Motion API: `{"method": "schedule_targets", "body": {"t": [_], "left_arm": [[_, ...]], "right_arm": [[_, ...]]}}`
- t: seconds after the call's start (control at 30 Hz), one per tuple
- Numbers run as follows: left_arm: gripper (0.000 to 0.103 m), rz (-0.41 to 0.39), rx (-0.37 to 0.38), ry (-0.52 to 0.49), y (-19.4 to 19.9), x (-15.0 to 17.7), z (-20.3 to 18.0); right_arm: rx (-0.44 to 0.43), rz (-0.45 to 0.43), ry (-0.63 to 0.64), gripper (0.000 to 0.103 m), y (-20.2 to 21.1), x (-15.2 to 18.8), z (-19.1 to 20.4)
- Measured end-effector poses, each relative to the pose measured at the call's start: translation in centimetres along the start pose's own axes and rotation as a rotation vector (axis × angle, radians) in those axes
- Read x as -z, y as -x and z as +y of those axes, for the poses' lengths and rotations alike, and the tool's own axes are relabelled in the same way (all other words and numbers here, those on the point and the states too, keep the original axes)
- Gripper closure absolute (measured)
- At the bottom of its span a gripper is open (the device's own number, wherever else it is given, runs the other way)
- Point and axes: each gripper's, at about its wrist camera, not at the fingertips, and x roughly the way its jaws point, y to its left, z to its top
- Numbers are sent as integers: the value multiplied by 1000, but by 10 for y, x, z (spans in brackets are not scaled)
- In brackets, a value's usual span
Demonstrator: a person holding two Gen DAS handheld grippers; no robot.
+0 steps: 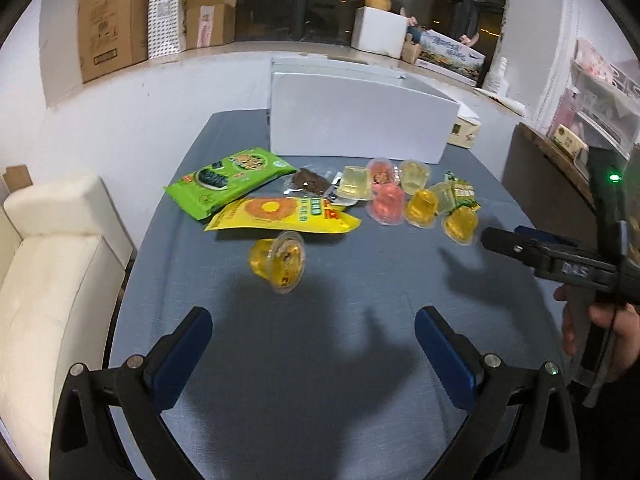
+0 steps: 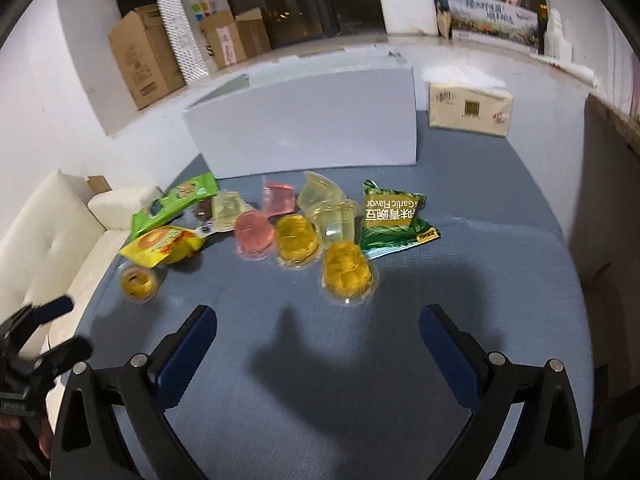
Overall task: Organize snacks
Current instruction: 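Grasp a yellow jelly cup with the right gripper while the left grasps another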
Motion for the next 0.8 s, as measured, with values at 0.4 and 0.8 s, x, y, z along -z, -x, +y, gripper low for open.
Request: {"method": "schedule_targets", "body": {"t": [0.4,0.8], "left_arm": [[0,13,-6,20,-14,-5,16],[0,64,-39,56,-61,-34,33]], "right_arm": [[33,47,3,63,-44,-16,-7],[8,26,-23,66,-12,3,-7]]}}
